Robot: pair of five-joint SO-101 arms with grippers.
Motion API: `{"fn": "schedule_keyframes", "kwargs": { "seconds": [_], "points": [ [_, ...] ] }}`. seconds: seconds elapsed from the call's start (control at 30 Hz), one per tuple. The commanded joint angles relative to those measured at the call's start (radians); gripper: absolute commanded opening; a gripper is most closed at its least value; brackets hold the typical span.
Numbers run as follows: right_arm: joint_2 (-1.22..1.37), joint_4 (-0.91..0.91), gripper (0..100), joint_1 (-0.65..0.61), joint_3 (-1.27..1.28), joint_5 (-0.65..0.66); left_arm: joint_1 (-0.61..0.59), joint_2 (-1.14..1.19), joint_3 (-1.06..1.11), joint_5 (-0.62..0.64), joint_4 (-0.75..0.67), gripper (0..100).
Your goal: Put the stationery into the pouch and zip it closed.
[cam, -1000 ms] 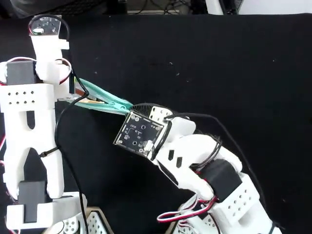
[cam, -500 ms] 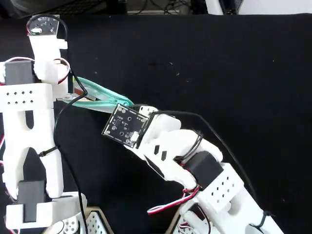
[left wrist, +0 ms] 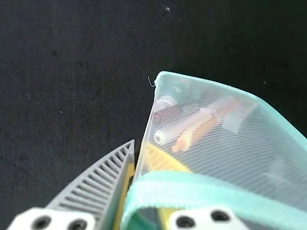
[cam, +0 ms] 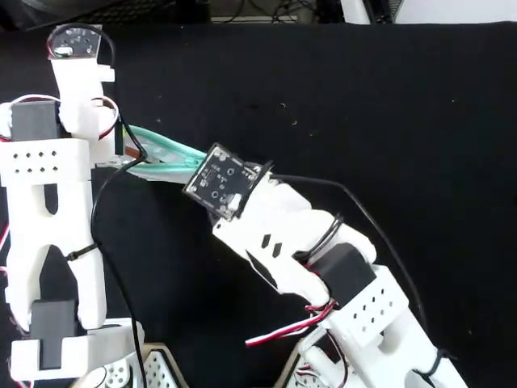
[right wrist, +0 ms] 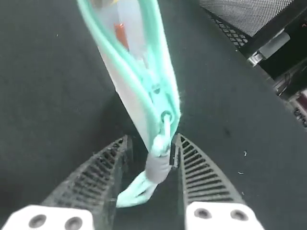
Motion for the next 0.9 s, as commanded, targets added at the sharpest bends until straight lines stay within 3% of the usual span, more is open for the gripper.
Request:
{"fn": "schedule_keyframes", "kwargs": {
  "seconds": [0.0, 0.27, 0.53, 0.7, 0.87],
  "points": [
    [0.012, -0.051, 14.4, 0.015, -0.045, -0.060, -0.012, 0.014, 0.027, -0.005, -0.014, 3],
    [0.013, -0.189, 14.1, 0.017, 0.053, -0.061, -0.012, 0.014, 0.025, -0.005, -0.009, 3],
    [0.013, -0.216, 14.0, 0.068, 0.096, -0.014, -0.012, 0.014, 0.022, -0.005, -0.008, 3],
    [0.013, -0.256, 7.5, 0.092, 0.097, 0.044, -0.012, 0.014, 0.021, -0.005, -0.009, 3],
    [0.013, -0.278, 7.1, 0.087, 0.096, 0.043, -0.012, 0.014, 0.024, -0.005, -0.011, 3]
  ]
}}
